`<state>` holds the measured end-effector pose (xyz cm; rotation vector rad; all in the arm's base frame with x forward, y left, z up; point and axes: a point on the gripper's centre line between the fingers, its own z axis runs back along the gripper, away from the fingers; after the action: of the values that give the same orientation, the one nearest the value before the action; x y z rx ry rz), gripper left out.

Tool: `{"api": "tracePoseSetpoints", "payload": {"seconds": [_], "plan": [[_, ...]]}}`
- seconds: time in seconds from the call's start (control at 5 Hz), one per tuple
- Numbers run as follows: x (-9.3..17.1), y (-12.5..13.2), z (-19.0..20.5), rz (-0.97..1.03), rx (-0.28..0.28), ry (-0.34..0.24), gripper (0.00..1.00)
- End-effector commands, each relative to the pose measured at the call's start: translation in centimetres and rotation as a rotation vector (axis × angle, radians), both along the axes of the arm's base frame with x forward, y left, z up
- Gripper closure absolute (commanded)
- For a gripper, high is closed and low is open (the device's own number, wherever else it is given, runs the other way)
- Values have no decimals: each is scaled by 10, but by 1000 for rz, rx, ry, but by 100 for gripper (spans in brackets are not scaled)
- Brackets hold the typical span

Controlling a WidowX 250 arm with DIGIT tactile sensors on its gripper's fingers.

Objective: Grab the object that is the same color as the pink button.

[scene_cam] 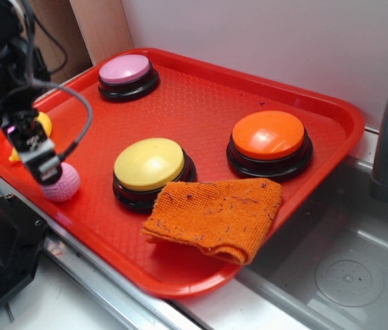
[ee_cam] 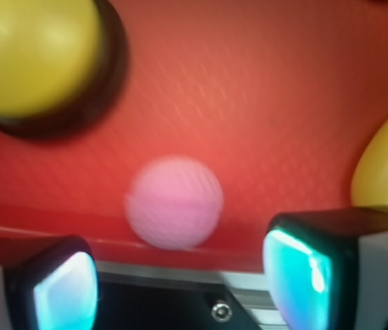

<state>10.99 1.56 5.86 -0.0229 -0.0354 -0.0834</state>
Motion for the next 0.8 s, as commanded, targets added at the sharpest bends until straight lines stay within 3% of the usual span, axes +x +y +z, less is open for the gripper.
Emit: {"api": "tracePoseSetpoints", "payload": {"seconds": [0.0, 0.2, 0.4, 0.6], "plan": [[14, 10, -23, 35, 2, -31, 0], [21, 8, -32, 18, -12, -27, 0], [23, 4, -37, 29, -13, -29, 93], [20, 3, -37, 52, -18, -34, 100]]}}
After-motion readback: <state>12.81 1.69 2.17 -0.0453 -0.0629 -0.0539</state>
